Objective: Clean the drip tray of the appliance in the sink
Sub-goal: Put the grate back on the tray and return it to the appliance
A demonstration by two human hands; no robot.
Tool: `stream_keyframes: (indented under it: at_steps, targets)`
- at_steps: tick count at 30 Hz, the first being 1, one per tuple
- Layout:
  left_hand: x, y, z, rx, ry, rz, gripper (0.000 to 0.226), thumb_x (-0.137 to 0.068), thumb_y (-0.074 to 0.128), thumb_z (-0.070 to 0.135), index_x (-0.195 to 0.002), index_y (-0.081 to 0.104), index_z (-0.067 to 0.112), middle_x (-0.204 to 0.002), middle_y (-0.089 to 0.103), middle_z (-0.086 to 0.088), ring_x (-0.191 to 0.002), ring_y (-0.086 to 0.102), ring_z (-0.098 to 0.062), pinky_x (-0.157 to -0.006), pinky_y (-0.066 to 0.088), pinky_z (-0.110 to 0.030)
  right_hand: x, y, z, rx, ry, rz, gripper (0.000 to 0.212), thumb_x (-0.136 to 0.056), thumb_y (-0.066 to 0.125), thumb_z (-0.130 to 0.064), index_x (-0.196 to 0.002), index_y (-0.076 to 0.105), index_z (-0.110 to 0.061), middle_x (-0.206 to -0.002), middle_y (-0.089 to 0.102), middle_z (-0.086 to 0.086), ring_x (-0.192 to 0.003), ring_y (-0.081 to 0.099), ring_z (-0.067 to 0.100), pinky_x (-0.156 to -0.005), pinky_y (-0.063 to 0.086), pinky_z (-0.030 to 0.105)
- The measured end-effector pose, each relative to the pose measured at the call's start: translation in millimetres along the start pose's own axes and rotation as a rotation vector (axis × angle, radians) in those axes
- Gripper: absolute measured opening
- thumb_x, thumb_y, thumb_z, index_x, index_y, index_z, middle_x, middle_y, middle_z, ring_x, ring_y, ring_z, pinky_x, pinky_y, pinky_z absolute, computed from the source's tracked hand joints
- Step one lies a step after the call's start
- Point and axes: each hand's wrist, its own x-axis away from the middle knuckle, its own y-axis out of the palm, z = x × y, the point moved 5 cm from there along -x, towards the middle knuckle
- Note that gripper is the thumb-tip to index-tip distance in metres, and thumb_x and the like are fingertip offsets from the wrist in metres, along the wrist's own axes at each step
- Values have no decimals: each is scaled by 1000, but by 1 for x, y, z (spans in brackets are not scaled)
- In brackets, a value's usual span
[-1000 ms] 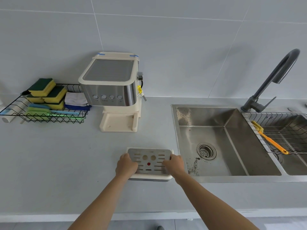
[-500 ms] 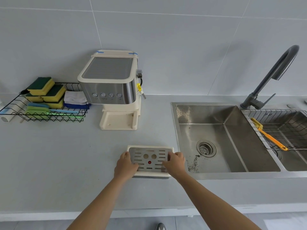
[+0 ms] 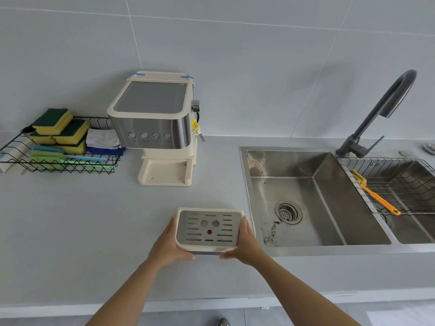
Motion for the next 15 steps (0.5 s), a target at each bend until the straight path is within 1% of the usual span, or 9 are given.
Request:
stream_keyframes:
  at_steps: [2, 3, 5, 8, 11, 13, 15]
  targets:
    - [2, 0, 2, 27, 16, 30, 113, -47, 84, 29, -141, 22, 33, -127, 54, 13, -112, 56, -13, -92, 50, -34, 0, 2, 0, 3, 2, -2, 135, -54, 86, -27, -144, -13, -8, -152, 16, 12, -140, 22, 28, -112, 32, 47]
    - [2, 0, 2, 44, 15, 40, 112, -50, 84, 25, -142, 22, 32, -126, 56, 11, -112, 56, -14, -92, 49, -32, 0, 3, 1, 8, 8, 7, 132, -57, 85, -23, -144, -13, -9, -152, 16, 12, -138, 26, 27, -110, 35, 45]
    - [2, 1, 3, 67, 21, 50, 111, -53, 85, 21, -143, 22, 30, -126, 56, 9, -112, 56, -14, -93, 48, -29, -1, 2, 1, 7, 20, 35, 123, -61, 83, -17, -145, -6, -9, -150, 21, 11, -133, 35, 26, -106, 41, 42]
    - [2, 0, 4, 90, 27, 58, 112, -54, 86, 19, -145, 21, 28, -126, 56, 8, -112, 55, -14, -93, 48, -26, -2, 0, 1, -18, 29, 61, 115, -59, 83, -11, -144, 4, -8, -144, 30, 7, -125, 41, 22, -102, 46, 39]
    - [4, -1, 6, 120, 34, 68, 106, -55, 85, 16, -142, 25, 29, -122, 58, 8, -109, 56, -12, -85, 46, -14, -2, -4, -2, -55, 21, 70, 111, -56, 84, -9, -142, 12, -7, -138, 37, 5, -119, 45, 20, -99, 48, 36]
    - [4, -5, 8, 135, 40, 85, 102, -54, 85, 16, -139, 30, 30, -118, 60, 9, -105, 58, -11, -76, 43, -6, -2, -10, -7, -68, -3, 72, 106, -56, 83, -6, -139, 18, -7, -131, 40, 2, -111, 46, 17, -90, 51, 30]
    - [3, -11, 12, 139, 46, 107, 98, -54, 85, 17, -136, 34, 30, -114, 61, 11, -102, 59, -10, -69, 43, -2, -4, -17, -14, -86, -34, 68, 96, -56, 81, -3, -134, 25, -10, -125, 43, 1, -104, 47, 14, -75, 49, 21]
